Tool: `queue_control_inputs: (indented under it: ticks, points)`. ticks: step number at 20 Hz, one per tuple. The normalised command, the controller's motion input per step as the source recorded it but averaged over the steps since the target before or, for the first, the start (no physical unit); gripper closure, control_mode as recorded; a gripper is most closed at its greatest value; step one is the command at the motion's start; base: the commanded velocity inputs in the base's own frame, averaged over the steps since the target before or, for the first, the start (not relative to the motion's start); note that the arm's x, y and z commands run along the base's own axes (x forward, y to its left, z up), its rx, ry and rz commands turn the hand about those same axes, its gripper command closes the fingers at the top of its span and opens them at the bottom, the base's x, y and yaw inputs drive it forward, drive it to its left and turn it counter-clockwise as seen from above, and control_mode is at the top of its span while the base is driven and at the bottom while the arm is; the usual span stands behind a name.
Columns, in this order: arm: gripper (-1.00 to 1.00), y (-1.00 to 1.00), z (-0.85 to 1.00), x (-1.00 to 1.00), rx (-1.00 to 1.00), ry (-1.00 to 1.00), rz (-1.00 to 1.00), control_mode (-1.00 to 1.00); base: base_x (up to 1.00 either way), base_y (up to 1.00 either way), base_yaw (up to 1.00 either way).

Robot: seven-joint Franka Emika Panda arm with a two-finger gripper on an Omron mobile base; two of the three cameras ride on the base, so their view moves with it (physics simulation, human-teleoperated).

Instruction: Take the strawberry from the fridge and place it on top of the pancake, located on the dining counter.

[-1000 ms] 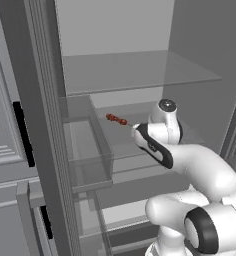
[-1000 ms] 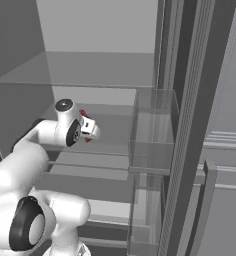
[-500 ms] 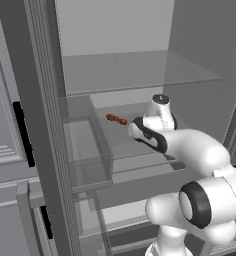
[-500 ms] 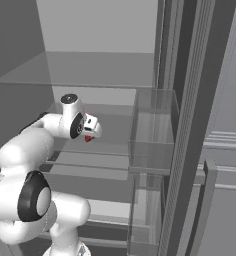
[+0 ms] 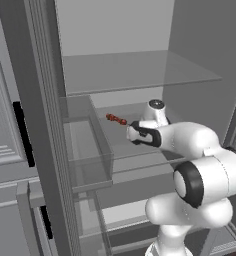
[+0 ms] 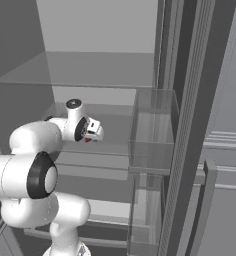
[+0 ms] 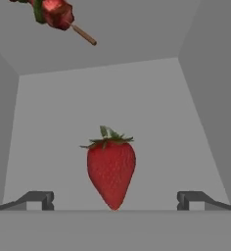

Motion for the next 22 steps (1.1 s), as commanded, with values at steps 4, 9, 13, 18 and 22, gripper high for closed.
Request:
queue_control_inputs:
  ticks: [4,9,13,18,22]
  points:
    - [-1.0,0.0,-0.19,0.28,0.0,0.0,0.0,-1.0,0.0,0.0,0.0]
    - [-1.0,0.0,-0.25,0.22,0.0,0.0,0.0,-1.0,0.0,0.0,0.0]
    - [-1.0,0.0,-0.17,0.13,0.0,0.0,0.0,-1.0,0.0,0.0,0.0]
    - [1.0,0.0,-0.15,0.0,0.01,0.0,0.0,-1.0,0.0,0.0,0.0]
    - [1.0,0.0,-0.15,0.0,0.02,0.0,0.0,-1.0,0.0,0.0,0.0]
